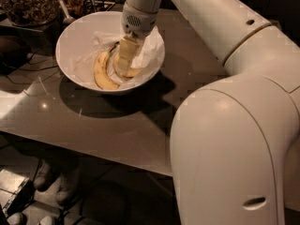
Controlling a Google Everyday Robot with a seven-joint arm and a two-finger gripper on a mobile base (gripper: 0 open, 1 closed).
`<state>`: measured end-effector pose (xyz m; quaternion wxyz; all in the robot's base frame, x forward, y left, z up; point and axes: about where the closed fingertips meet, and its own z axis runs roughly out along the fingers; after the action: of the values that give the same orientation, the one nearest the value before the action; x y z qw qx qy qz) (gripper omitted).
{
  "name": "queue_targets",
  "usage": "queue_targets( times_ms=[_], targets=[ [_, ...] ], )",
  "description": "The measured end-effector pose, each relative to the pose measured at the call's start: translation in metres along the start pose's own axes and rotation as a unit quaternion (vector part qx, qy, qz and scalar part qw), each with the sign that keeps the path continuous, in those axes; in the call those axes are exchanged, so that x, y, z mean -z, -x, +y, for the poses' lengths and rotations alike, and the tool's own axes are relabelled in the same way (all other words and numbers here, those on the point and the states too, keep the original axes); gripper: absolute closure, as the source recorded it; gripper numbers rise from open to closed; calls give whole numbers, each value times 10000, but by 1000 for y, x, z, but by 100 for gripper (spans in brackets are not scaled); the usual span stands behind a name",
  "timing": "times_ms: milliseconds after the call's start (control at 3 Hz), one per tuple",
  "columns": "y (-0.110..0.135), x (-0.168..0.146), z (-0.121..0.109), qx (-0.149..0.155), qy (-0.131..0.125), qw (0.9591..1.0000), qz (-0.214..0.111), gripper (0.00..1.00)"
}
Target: Pick banana from white bowl
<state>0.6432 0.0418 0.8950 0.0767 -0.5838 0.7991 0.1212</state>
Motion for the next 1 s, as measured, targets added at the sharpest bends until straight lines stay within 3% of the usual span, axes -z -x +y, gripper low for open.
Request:
queue_targets(
  times_ms=[667,1000],
  targets=[
    [-9,-17,-10,-364,178,9992,70,31],
    [-10,-25,-9,-415,244,9988,124,49]
  ],
)
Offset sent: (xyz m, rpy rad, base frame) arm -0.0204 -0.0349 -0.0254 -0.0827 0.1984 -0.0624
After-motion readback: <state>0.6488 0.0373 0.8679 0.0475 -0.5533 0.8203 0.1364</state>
